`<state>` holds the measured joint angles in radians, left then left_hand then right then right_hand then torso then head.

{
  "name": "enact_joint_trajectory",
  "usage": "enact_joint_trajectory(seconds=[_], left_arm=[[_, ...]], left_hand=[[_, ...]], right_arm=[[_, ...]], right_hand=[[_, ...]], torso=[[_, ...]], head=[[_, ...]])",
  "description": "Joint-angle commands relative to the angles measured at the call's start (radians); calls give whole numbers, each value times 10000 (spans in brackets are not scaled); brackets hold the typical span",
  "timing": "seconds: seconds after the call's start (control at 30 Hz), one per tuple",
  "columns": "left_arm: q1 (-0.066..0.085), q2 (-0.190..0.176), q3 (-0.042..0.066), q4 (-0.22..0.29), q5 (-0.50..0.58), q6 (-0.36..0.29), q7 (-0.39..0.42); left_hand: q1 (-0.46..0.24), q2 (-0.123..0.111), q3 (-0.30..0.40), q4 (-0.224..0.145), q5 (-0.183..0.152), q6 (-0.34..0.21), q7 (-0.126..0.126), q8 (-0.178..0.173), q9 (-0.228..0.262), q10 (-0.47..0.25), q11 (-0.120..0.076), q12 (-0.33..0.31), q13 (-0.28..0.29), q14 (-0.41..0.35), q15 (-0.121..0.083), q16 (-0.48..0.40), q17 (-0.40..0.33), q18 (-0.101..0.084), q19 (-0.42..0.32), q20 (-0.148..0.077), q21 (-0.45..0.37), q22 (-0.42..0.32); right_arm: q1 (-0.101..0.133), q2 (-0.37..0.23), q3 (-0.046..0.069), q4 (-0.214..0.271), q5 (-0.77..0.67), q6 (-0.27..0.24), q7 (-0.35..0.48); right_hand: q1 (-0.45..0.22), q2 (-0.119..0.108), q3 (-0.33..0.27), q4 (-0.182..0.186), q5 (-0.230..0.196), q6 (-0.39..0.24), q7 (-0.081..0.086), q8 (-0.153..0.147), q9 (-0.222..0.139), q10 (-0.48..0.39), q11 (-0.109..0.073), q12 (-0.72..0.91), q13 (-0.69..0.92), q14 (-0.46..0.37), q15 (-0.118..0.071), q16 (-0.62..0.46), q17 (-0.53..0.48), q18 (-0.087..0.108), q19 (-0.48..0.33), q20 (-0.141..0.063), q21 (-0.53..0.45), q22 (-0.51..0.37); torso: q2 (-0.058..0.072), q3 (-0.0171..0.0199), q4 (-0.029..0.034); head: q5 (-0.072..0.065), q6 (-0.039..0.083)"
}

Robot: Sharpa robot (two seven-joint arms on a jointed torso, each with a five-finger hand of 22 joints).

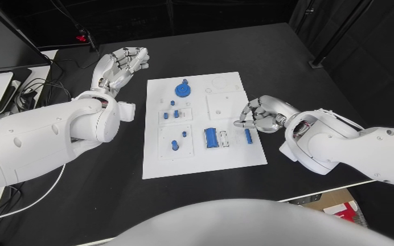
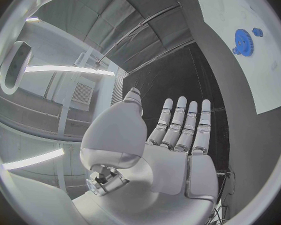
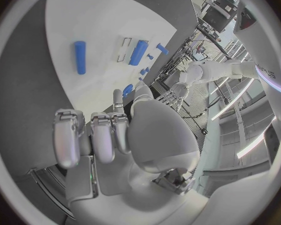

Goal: Assemble the parts on the task board

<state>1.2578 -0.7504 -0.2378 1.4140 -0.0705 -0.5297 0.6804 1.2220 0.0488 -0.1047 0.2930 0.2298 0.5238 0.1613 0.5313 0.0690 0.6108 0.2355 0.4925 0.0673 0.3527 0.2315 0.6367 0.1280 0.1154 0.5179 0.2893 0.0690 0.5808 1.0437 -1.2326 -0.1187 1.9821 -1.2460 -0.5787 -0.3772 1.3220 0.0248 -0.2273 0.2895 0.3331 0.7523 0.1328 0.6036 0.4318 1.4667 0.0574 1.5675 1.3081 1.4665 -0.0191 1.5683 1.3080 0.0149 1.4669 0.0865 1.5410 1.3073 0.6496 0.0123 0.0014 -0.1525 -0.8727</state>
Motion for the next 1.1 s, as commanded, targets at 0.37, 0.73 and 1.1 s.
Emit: enact_joint_trajectory(seconds=[0.37,0.73,1.1], left_arm=[[4,-21,10,-3,2,93,1030],[1,-71,10,20,2,74,1029],[0,-75,10,18,2,75,1022]], left_hand=[[-3,124,-79,-18,91,-40,1082,68,-12,-17,-55,78,-17,-110,0,73,-34,8,21,8,44,-23],[0,125,-83,-18,95,-40,1082,69,-12,-19,-55,80,-17,-112,0,77,-37,8,20,8,45,-24],[4,129,-91,-18,100,-40,1082,71,-13,-20,-55,84,-18,-115,0,84,-44,8,19,8,45,-27]], right_arm=[[-161,-384,-19,-21,-1840,1511,-1792],[-222,-80,-21,-98,-2767,2592,-2741],[-339,204,-20,-196,-3018,2991,-2918]], right_hand=[[-345,-1,-53,20,106,98,19,87,-110,1040,113,33,2627,1043,137,25,2628,-32,752,156,-78,2477],[-446,62,-36,26,77,172,-13,125,-138,1040,94,33,2627,1043,139,25,2628,-41,775,169,-48,2489],[-549,76,-13,30,-171,216,-40,130,-219,1040,68,33,2627,1043,122,25,2628,-45,787,169,-32,2496]], torso=[[0,18,30],[1,15,13],[4,9,8]], head=[[-259,1],[-257,1],[-224,1]])
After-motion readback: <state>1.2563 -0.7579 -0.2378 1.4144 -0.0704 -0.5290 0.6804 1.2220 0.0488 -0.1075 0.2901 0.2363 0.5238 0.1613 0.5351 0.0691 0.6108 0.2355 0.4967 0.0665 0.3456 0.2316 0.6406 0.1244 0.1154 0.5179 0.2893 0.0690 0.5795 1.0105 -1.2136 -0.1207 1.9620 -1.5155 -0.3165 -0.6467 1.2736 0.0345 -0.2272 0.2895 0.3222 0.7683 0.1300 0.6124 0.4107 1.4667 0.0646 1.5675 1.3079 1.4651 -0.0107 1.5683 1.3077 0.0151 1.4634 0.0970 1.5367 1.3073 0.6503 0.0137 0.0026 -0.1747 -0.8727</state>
